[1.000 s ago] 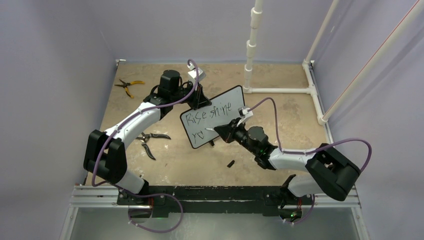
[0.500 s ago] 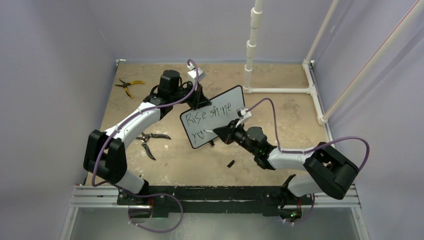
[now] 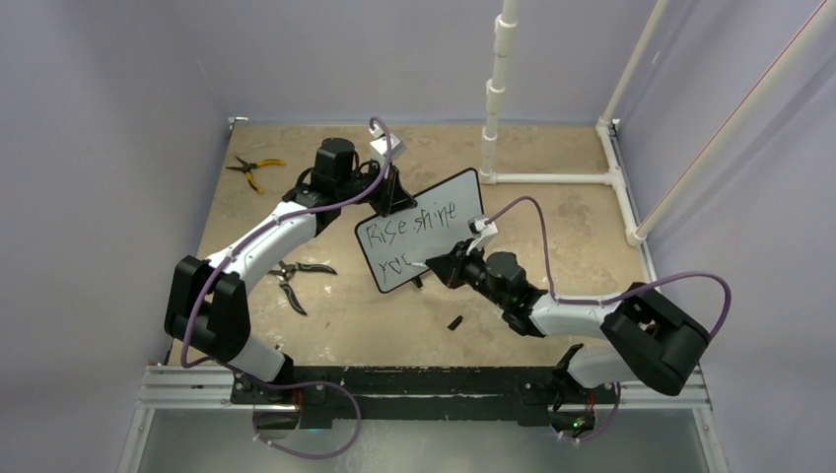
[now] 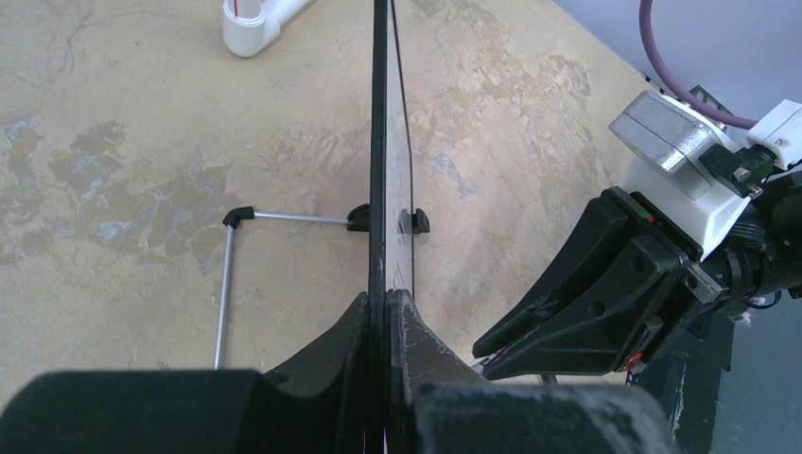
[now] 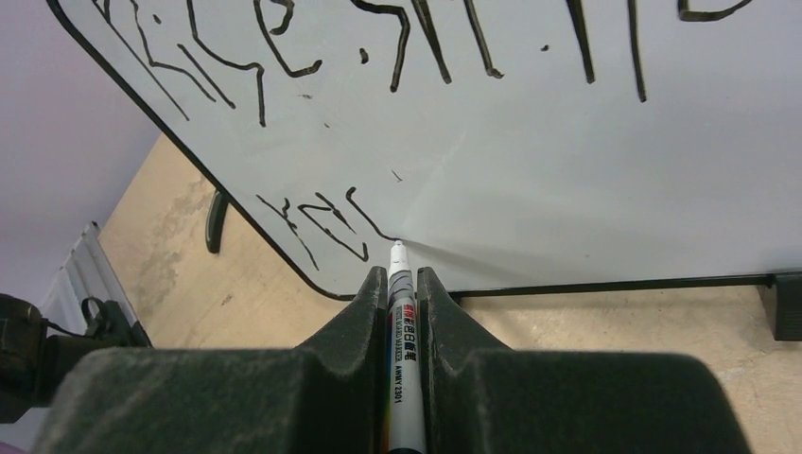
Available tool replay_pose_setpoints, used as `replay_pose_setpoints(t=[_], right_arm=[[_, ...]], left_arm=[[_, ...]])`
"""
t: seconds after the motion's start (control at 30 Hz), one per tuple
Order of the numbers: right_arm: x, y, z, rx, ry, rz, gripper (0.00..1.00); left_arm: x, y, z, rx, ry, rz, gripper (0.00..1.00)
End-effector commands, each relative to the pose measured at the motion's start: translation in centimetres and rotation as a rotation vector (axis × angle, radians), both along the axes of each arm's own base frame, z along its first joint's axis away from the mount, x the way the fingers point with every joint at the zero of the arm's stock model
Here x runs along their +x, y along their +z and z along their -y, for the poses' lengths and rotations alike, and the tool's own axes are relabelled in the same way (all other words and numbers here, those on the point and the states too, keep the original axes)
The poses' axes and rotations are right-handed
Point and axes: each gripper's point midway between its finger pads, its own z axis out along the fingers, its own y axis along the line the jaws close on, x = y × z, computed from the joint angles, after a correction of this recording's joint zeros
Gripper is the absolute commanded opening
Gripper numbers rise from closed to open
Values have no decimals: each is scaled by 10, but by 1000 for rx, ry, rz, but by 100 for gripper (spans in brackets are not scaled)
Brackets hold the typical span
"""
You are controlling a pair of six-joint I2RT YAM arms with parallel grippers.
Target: Write a sentence on the whiteboard
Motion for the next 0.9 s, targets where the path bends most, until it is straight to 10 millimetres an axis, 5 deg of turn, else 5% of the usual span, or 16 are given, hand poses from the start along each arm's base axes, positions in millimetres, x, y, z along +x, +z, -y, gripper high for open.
replay_pose_setpoints(t=[0.0, 0.37, 0.87], right_arm=[[16, 20, 11, 5, -94, 48, 0], [29, 53, 8, 44, -111, 124, 0], [25, 60, 13, 77, -117, 131, 0]], left_arm=[[-7, 13, 2, -19, -26, 42, 0], [-6, 14, 2, -19, -25, 43, 0], [-7, 14, 2, -19, -26, 42, 0]])
